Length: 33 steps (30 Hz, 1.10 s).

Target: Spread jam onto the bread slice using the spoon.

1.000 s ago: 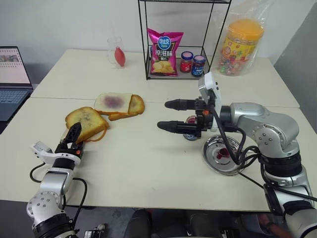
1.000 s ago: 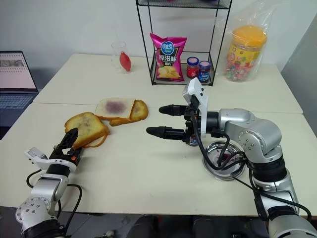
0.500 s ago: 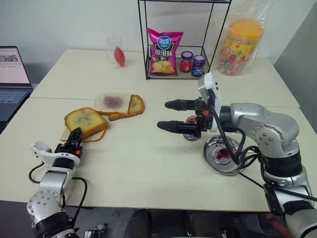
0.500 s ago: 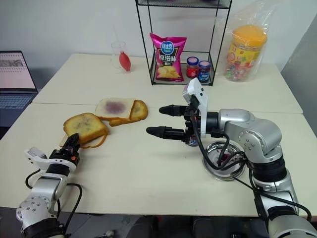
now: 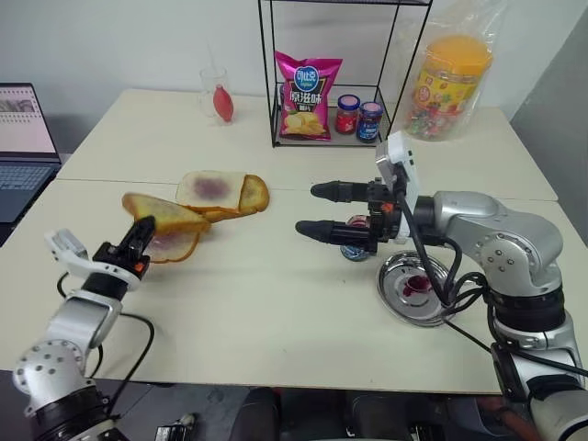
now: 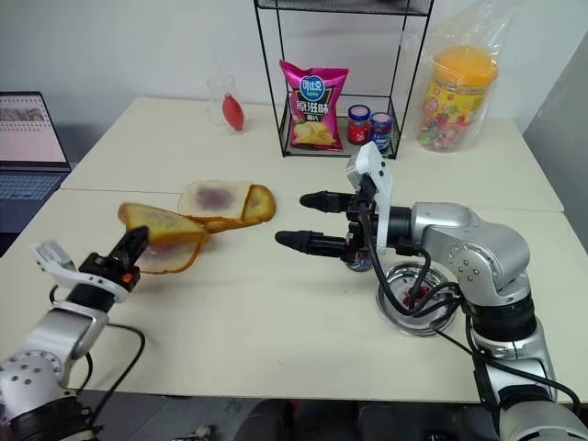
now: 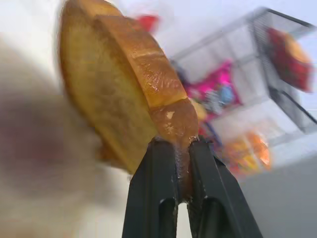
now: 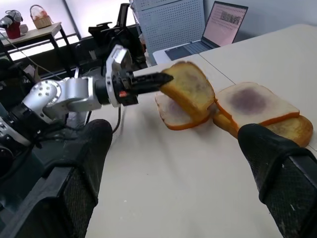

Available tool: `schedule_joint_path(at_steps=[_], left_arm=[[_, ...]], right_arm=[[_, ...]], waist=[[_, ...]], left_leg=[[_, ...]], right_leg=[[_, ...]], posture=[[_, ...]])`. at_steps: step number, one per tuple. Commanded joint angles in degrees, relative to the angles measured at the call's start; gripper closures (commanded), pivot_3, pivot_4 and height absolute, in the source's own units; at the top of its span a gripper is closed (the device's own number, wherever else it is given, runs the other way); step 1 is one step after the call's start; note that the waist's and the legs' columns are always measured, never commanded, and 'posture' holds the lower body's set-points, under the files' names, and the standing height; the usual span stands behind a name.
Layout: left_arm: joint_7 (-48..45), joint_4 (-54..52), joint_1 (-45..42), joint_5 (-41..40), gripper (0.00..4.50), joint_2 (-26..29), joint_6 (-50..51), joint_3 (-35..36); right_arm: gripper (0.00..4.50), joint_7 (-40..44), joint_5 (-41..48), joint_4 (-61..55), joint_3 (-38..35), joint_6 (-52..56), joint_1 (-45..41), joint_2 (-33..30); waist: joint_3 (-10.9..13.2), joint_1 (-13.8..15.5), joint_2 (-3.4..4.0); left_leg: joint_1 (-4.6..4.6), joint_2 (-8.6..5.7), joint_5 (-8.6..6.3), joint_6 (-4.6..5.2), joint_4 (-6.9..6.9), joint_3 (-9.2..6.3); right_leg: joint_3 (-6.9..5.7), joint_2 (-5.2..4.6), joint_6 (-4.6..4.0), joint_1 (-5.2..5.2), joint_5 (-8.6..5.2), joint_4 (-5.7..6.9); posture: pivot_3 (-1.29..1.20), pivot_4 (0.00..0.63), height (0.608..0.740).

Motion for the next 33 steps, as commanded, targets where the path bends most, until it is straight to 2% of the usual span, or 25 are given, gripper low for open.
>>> schedule_joint_path(at_steps=[1, 7, 11, 15, 20, 28, 30, 33], left_arm=[[1.73, -10.14, -0.5, -8.45, 4.49, 2.1, 3.16, -4.13], [0.55, -12.36, -0.73, -8.52, 4.49, 1.94, 6.27, -14.88], [-3.03, -8.65, 0.54, -0.42, 4.49, 0.42, 8.63, -24.4], [-7.47, -3.0, 1.12, 7.63, 4.49, 0.43, 8.65, -28.77], [-11.4, 0.39, 1.98, 15.09, 4.49, 1.33, 8.6, -30.65], [-13.19, 0.94, 3.15, 18.91, 4.49, 0.94, 8.55, -27.23], [-13.63, 0.22, 4.1, 19.18, 3.87, 0.97, 8.67, -26.62], [-13.51, -0.71, 5.17, 19.33, 3.38, 0.55, 8.87, -25.79]], right_arm=[[0.0, -1.68, 2.63, -3.47, -2.86, 0.59, 0.68, -0.03], [0.0, -4.34, 3.53, -4.52, -3.07, 0.74, 1.51, 0.83], [0.0, -6.37, 4.04, -5.43, -3.56, 0.85, 2.22, 0.92], [0.0, -8.36, 5.17, -6.59, -4.36, 1.28, 3.17, 0.48], [0.0, -10.0, 5.77, -7.52, -4.89, 1.53, 3.89, 0.07], [0.0, -11.21, 6.7, -7.99, -5.15, 1.54, 4.37, -0.59], [0.0, -11.19, 6.8, -7.85, -5.03, 1.39, 4.4, -0.76], [0.0, -11.11, 6.69, -7.67, -4.8, 1.15, 4.43, -0.9]], waist=[[0.0, 0.0, 0.0], [0.0, 0.0, 0.0], [0.01, 0.0, 0.02], [0.0, -0.15, 0.06], [0.0, -0.15, 0.06], [0.0, -0.23, 0.06], [0.0, -0.35, 0.06], [0.0, -0.52, 0.06]], left_leg=[[0.0, 0.0, 0.0, 0.0, 0.0, 0.0], [0.01, -0.12, 0.01, -0.01, 0.03, 0.02], [0.05, -0.1, 0.02, -0.02, 0.02, 0.08], [0.07, -0.09, 0.02, -0.02, -0.02, 0.16], [0.07, -0.05, 0.02, -0.02, -0.03, 0.16], [0.08, -0.03, 0.02, -0.02, -0.02, 0.23], [0.09, -0.03, 0.01, -0.01, -0.03, 0.23], [0.09, -0.02, 0.01, -0.01, -0.03, 0.23]], right_leg=[[0.0, 0.0, 0.0, -0.01, 0.0, -0.01], [0.02, 0.0, 0.0, 0.02, 0.0, 0.01], [-0.02, 0.16, -0.01, 0.01, 0.0, 0.03], [0.03, 0.2, -0.06, 0.0, -0.03, 0.03], [0.04, 0.23, -0.1, -0.03, -0.05, 0.06], [0.1, 0.22, -0.09, -0.03, -0.05, 0.04], [0.1, 0.23, -0.09, -0.03, -0.05, 0.05], [0.11, 0.23, -0.09, -0.03, -0.05, 0.05]], posture=[[0.0, 0.15, 0.74], [0.0, 0.15, 0.74], [0.0, 0.15, 0.74], [0.0, 0.15, 0.74], [0.0, 0.15, 0.74], [0.0, 0.15, 0.74], [0.0, 0.15, 0.74], [0.0, 0.15, 0.74]])
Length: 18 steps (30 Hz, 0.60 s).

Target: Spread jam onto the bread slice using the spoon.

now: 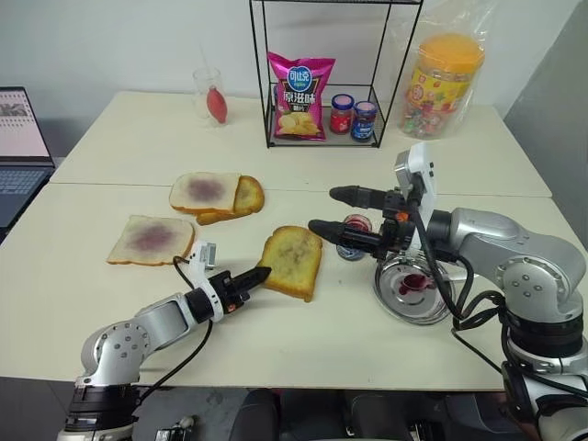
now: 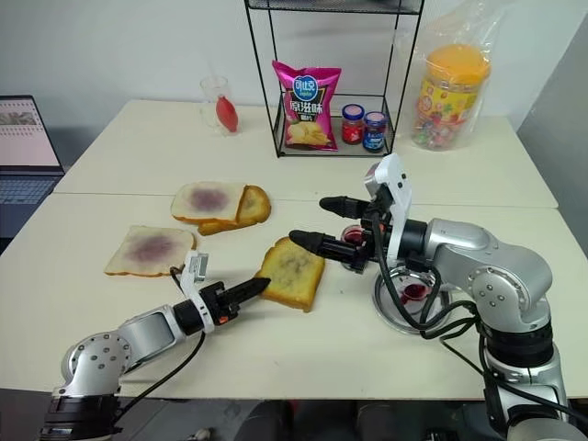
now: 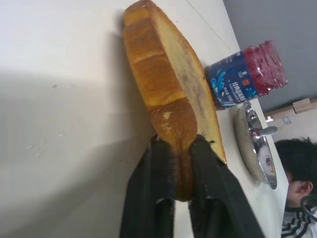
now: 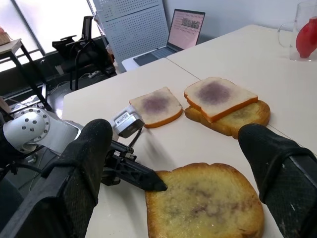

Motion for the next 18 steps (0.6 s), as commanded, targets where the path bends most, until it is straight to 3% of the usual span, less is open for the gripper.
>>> schedule_joint_path(at_steps=[1, 14, 18], left_arm=[[-0.07, -1.88, 1.95, 0.48, 3.2, -0.4, 0.28, 2.21], [0.71, -6.47, 8.4, 0.28, 0.61, 1.73, 1.83, 7.55], [-4.49, -10.73, 12.51, 0.58, 0.03, 10.67, 3.81, 12.55]], right_arm=[[0.0, 0.28, 0.94, -1.77, -1.13, -0.91, -0.34, -0.48], [0.0, 1.53, 0.48, -1.27, -1.04, -1.33, 0.87, -0.95], [0.0, -0.42, 0.61, -1.92, -3.88, -1.23, 4.67, -1.55]], waist=[[0.0, -0.02, 0.0], [-0.01, -0.24, 0.01], [-0.01, -0.73, 0.0]], left_leg=[[0.0, 0.0, 0.0, 0.0, 0.0, -0.01], [0.03, 0.02, 0.0, 0.0, 0.01, 0.02], [0.05, 0.07, 0.0, 0.0, -0.01, -0.01]], right_leg=[[-0.01, 0.0, 0.0, 0.0, 0.0, 0.0], [0.02, 0.0, 0.0, 0.01, 0.0, 0.0], [0.01, 0.03, -0.03, 0.02, -0.02, 0.0]], posture=[[0.0, 0.15, 0.74], [0.0, 0.15, 0.74], [0.0, 0.15, 0.74]])
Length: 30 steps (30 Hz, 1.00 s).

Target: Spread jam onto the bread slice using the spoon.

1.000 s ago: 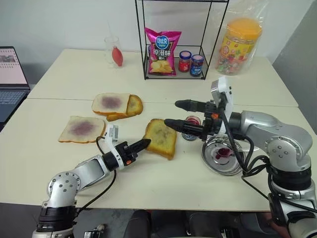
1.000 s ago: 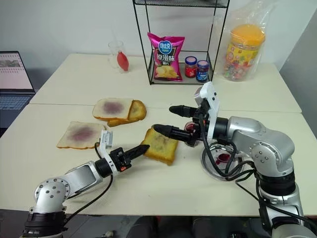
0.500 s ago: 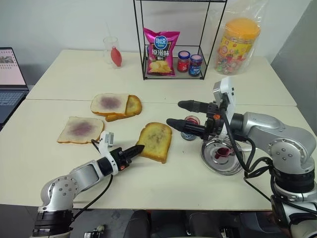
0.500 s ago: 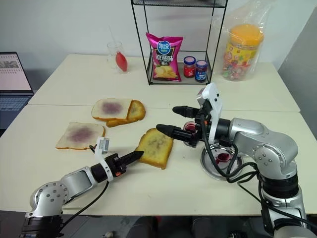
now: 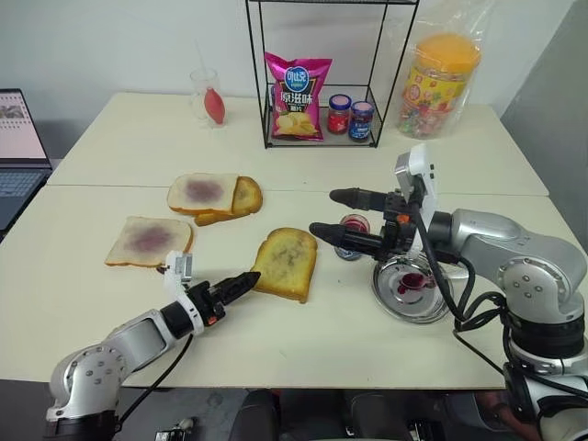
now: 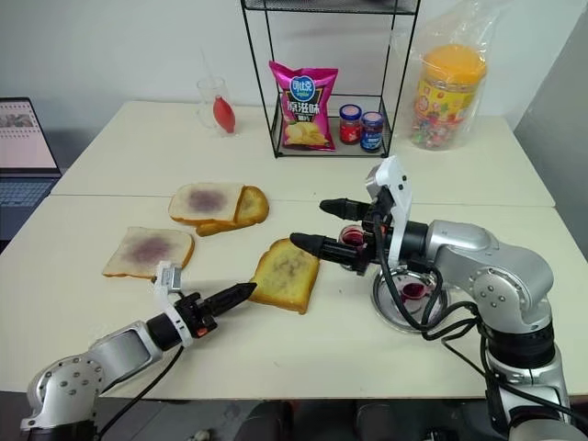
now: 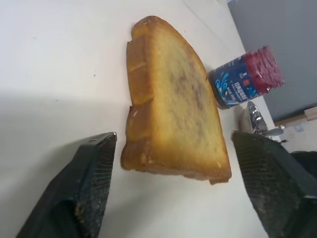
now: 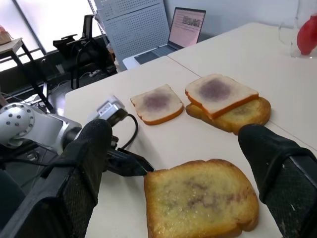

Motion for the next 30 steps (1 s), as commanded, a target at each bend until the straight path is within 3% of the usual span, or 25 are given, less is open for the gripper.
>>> schedule_joint_path(at_steps=[1, 6, 8, 11, 15, 17, 21, 24, 30], left_arm=[[-5.5, -2.4, 3.2, 2.17, 0.03, 8.86, 1.63, 5.4], [-21.6, -4.52, -2.21, 9.88, 0.03, 24.21, -3.0, 2.6], [-25.87, -4.01, -5.88, 12.48, 0.03, 26.55, -5.24, -0.13], [-33.96, -1.94, -19.33, 20.04, 0.03, 28.05, -10.71, -10.66], [-40.73, 1.2, -30.97, 26.38, 0.03, 25.25, -14.48, -19.71], [-45.61, 2.18, -37.31, 29.42, 0.03, 22.01, -17.65, -24.89], [-49.52, 1.98, -42.44, 32.89, 0.03, 17.93, -19.07, -30.18], [-53.91, 4.71, -44.98, 37.77, 0.03, 14.74, -25.76, -33.43], [-56.35, 6.55, -47.15, 42.89, 0.03, 10.18, -30.63, -35.87]], right_arm=[[0.0, -2.36, 0.73, -1.96, -4.75, -0.94, 2.76, -1.16], [0.0, -4.61, 3.6, -3.98, -12.38, 1.39, 9.33, -5.2], [0.0, -5.94, 5.87, -5.17, -14.87, 2.44, 11.56, -6.19], [0.0, -10.73, 13.11, -6.7, -23.21, 5.08, 16.47, -7.7], [0.0, -16.81, 22.83, -6.76, -30.8, 6.11, 21.62, -9.36], [0.0, -21.14, 27.4, -9.14, -36.18, 5.49, 30.04, -8.46], [0.0, -25.16, 32.49, -8.94, -40.2, 3.05, 37.59, -9.55], [0.0, -33.05, 39.49, -9.74, -41.26, -1.63, 44.12, -5.47], [0.0, -38.56, 38.52, -3.36, -37.22, -7.66, 46.98, -0.06]], waist=[[0.02, -0.15, 0.03], [0.14, 0.79, 0.14], [0.17, 1.16, 0.24], [0.21, 1.32, 0.3], [0.23, 0.99, 0.31], [0.22, 1.07, 0.29], [0.22, 0.91, 0.3], [0.21, 0.51, 0.27], [0.21, 0.09, 0.29]], left_leg=[[0.02, -0.01, 0.0, 0.0, -0.02, 0.03], [0.03, -0.06, 0.01, 0.0, 0.01, 0.02], [-0.01, -0.1, 0.01, -0.01, 0.02, 0.03], [0.0, -0.17, 0.0, -0.01, 0.0, 0.28], [-0.09, -0.15, -0.01, 0.0, -0.02, 0.33], [-0.08, -0.12, -0.02, 0.02, -0.04, 0.35], [-0.2, -0.05, -0.03, 0.04, -0.06, 0.23], [-0.2, -0.04, -0.03, 0.04, -0.03, 0.31], [-0.11, -0.03, -0.01, 0.06, 0.05, 0.28]], right_leg=[[0.03, 0.0, -0.04, -0.01, -0.04, 0.04], [-0.03, -0.02, -0.09, 0.0, -0.19, 0.06], [-0.07, -0.04, -0.31, 0.0, -0.39, -0.04], [0.06, -0.15, -0.14, 0.02, -0.29, -0.05], [0.1, -0.1, -0.09, -0.03, -0.16, -0.11], [0.13, -0.06, -0.08, -0.05, -0.17, -0.06], [0.06, 0.07, -0.09, -0.1, -0.2, -0.05], [0.16, 0.07, -0.08, -0.13, -0.19, -0.04], [0.19, 0.11, 0.27, -0.02, -0.25, -0.02]], posture=[[0.0, 0.15, 0.74], [0.0, 0.15, 0.74], [0.0, 0.15, 0.74], [0.0, 0.15, 0.74], [0.0, 0.15, 0.74], [0.0, 0.15, 0.74], [0.0, 0.15, 0.74], [0.0, 0.15, 0.74], [0.0, 0.15, 0.74]])
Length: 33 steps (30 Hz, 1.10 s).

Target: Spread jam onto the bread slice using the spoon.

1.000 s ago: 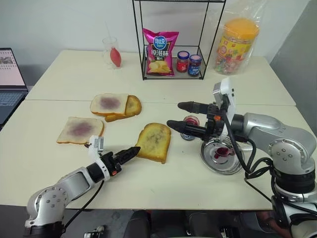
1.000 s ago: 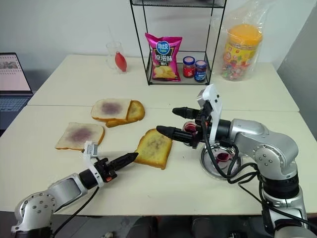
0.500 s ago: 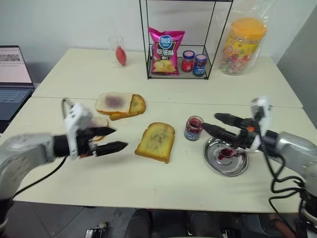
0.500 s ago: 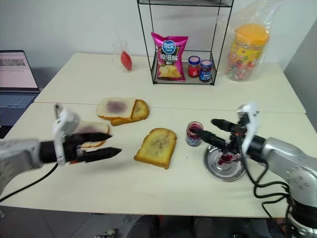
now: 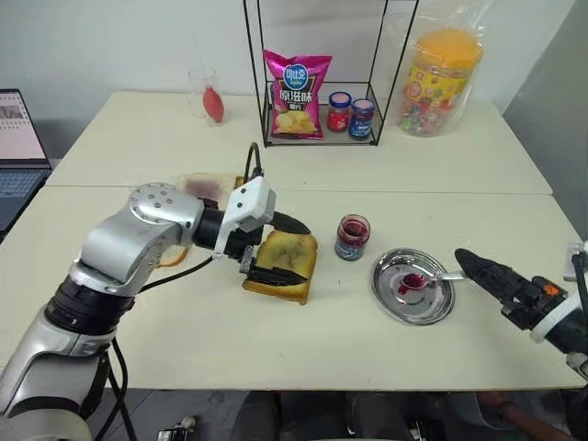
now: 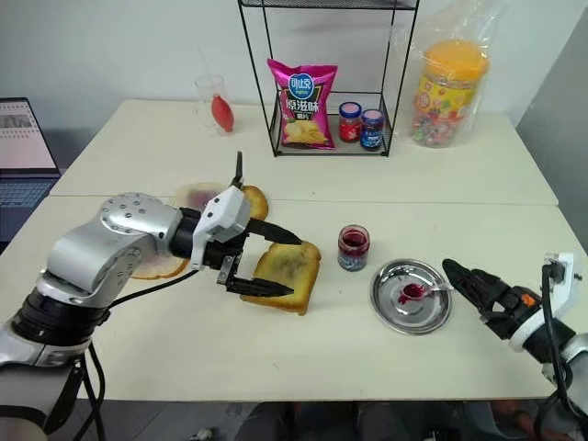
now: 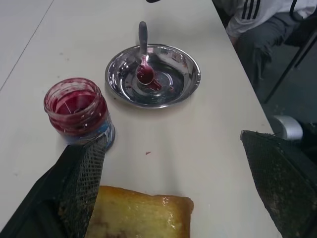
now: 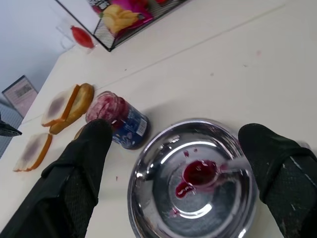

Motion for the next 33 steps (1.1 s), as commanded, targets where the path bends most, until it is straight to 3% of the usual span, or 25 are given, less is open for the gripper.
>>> schedule_joint_path(at_steps=[1, 15, 27, 28, 33], left_arm=[[-1.6, -0.85, -1.52, 2.18, 0.03, -1.38, -2.51, -0.25], [0.39, -2.21, 1.26, 3.31, 0.03, -3.67, -1.37, 1.08], [1.44, -3.06, 2.32, 3.96, 0.03, -5.06, -1.05, 1.16], [1.5, -3.01, 2.28, 4.01, 0.0, -5.18, -1.13, 1.2], [1.64, -3.21, 2.38, 4.2, 0.0, -5.44, -0.98, 1.21]], right_arm=[[0.0, -2.49, -0.6, 3.63, 2.86, -4.65, 0.83, 3.8], [0.0, -3.46, -6.73, 13.92, 12.18, -11.92, -5.21, 10.79], [0.0, 2.3, -11.79, 21.95, 12.92, -14.15, -9.61, 12.92], [0.37, 2.57, -11.91, 22.1, 12.87, -14.17, -9.75, 13.05], [1.28, 4.84, -13.11, 22.0, 13.07, -13.8, -9.7, 12.97]], waist=[[0.0, -0.02, 0.01], [-0.04, -0.08, 0.05], [-0.05, -0.08, 0.09], [-0.05, -0.08, 0.09], [-0.05, -0.13, 0.09]], left_leg=[[0.04, 0.0, 0.0, 0.0, 0.02, 0.01], [0.1, 0.0, 0.03, 0.04, 0.02, 0.04], [0.19, 0.01, 0.04, 0.05, 0.11, 0.05], [0.21, 0.01, 0.05, 0.06, 0.12, 0.06], [0.42, -0.02, 0.1, 0.12, 0.13, 0.17]], right_leg=[[0.02, 0.0, 0.02, 0.05, 0.01, 0.01], [0.07, -0.01, 0.01, 0.06, 0.04, 0.08], [0.09, 0.01, -0.08, 0.14, 0.18, 0.14], [0.1, 0.01, -0.04, 0.15, 0.17, 0.16], [0.22, 0.01, -0.03, 0.16, 0.14, 0.49]], posture=[[0.0, 0.15, 0.74], [0.0, 0.15, 0.74], [0.0, 0.15, 0.74], [0.0, 0.15, 0.74], [0.0, 0.15, 0.74]])
